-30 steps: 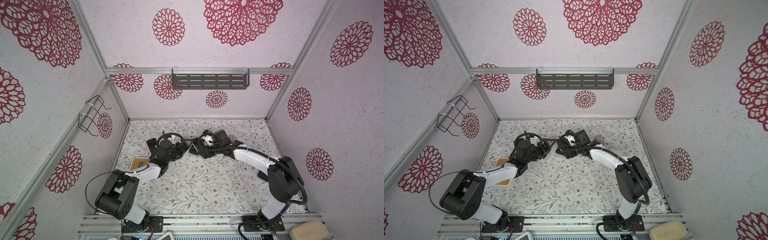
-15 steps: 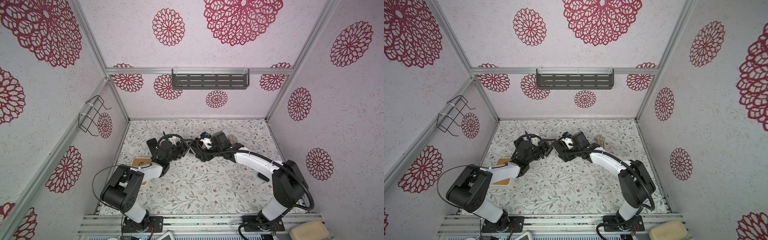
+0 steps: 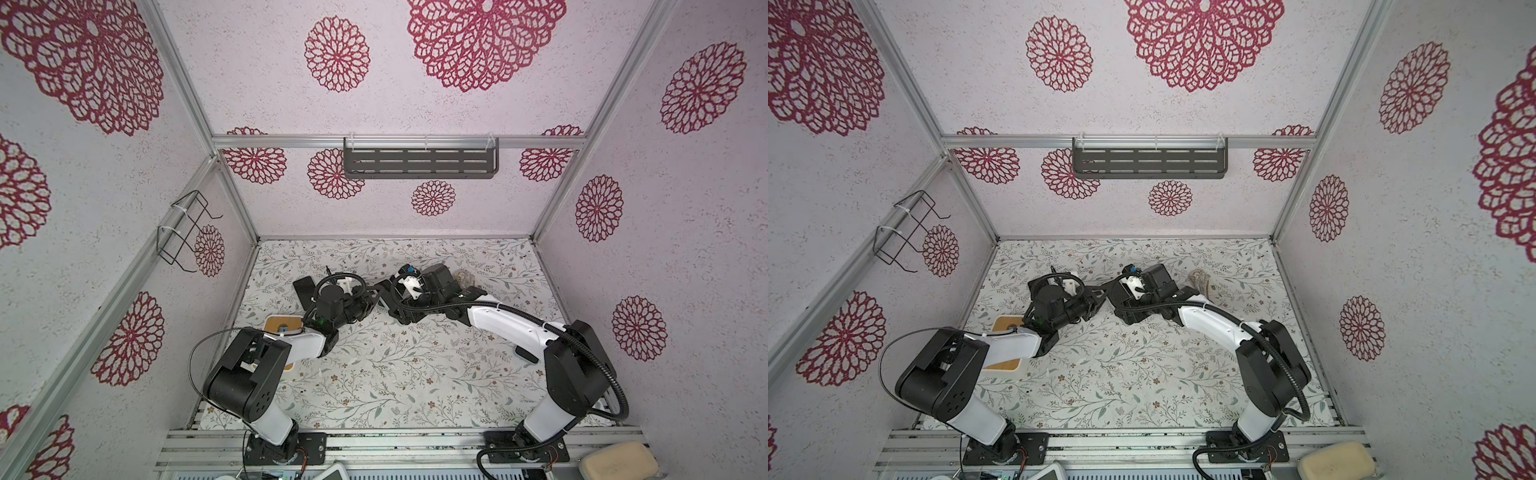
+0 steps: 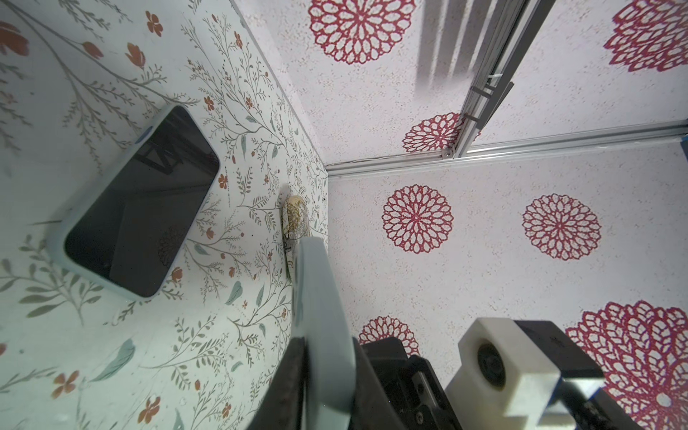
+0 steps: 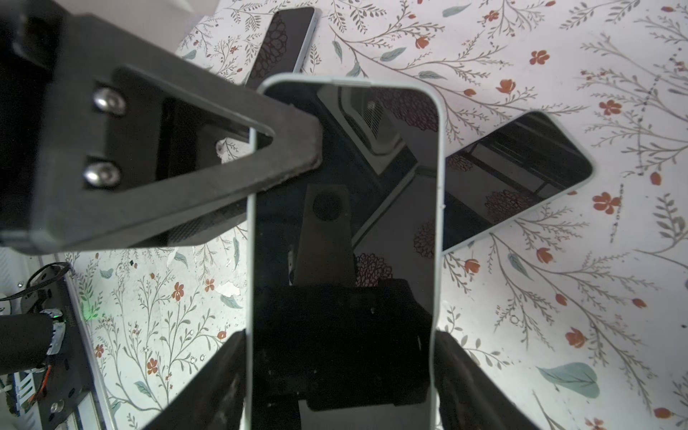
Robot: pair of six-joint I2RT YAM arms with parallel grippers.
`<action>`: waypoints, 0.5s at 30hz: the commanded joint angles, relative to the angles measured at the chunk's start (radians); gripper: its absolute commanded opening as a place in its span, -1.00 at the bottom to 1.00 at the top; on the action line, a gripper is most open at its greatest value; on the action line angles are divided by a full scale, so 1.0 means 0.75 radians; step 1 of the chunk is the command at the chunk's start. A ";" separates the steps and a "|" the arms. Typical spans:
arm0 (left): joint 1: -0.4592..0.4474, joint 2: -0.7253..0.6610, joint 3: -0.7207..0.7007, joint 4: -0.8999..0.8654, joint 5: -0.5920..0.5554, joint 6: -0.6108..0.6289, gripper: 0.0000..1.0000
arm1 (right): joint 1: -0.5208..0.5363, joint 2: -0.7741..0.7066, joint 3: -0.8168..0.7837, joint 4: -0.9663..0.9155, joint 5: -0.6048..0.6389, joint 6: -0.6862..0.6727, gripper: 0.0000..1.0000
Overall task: Take the phone out of the phone case
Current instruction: Pass the phone.
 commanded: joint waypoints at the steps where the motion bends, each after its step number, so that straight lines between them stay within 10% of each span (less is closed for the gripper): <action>1: -0.002 -0.014 -0.012 0.078 0.034 -0.009 -0.68 | 0.016 -0.050 0.052 0.072 -0.015 0.000 -0.41; 6: 0.023 -0.056 -0.034 0.114 0.036 -0.006 -0.83 | 0.023 -0.070 0.034 0.086 -0.024 0.008 -0.30; 15: 0.155 -0.321 -0.122 0.228 0.001 -0.026 -1.00 | 0.026 -0.307 -0.219 0.359 0.019 0.184 0.88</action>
